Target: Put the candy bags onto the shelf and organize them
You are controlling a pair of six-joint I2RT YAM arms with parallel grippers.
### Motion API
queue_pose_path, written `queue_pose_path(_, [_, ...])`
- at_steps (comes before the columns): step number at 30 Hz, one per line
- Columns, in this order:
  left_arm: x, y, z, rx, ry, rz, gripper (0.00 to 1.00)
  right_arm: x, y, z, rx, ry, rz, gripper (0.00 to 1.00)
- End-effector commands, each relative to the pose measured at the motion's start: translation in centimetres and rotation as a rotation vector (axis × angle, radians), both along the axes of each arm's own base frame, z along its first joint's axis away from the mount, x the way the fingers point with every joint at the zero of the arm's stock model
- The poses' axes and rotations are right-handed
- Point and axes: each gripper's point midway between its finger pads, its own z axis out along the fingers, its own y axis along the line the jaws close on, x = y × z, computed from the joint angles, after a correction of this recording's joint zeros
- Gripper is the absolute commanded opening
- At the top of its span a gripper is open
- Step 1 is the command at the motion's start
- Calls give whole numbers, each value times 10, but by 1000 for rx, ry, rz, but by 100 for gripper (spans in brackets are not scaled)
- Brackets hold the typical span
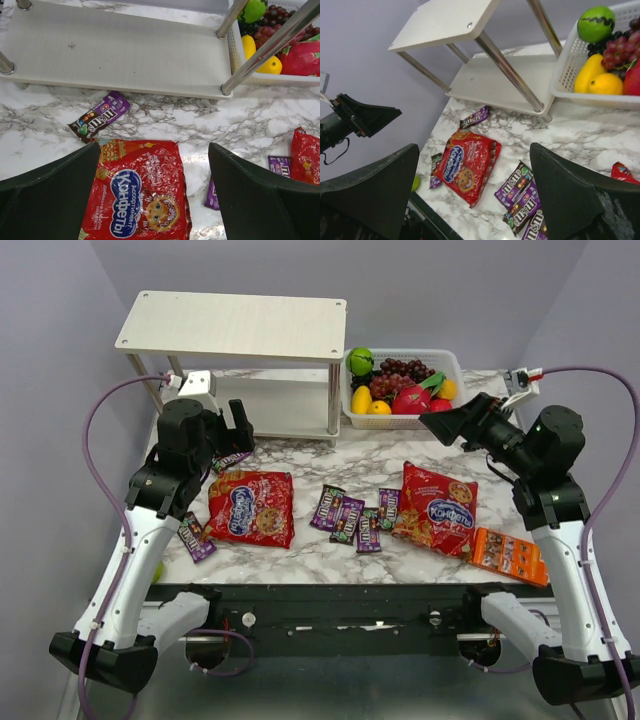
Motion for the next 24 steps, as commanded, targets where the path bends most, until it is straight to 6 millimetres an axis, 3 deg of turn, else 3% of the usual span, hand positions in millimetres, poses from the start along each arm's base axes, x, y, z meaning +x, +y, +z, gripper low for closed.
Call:
queue_pose_path(1, [-14, -15, -9, -33, 57, -83, 99, -12, 9, -24, 45, 91, 63, 99])
queue_pose_path(7, [-21, -14, -39, -58, 137, -58, 99, -8, 10, -37, 41, 117, 65, 98])
queue_pose_path(12, [-27, 0, -65, -79, 222, 61, 99, 1, 20, -64, 15, 180, 118, 93])
queue_pose_path(14, [-31, 4, -84, -75, 270, 83, 99, 1, 30, -78, -15, 204, 122, 93])
queue_pose_path(17, [-39, 23, -111, -91, 375, 220, 99, -3, 55, -108, -66, 262, 153, 93])
queue_pose_path(21, [-47, 27, -145, -123, 513, 261, 99, -9, 99, -151, -143, 350, 233, 89])
queue_pose_path(22, [-50, 30, -153, -123, 539, 279, 99, -13, 118, -170, -174, 395, 277, 88])
queue_pose_path(24, [-52, 40, -163, -139, 567, 319, 99, -13, 135, -181, -196, 415, 299, 86])
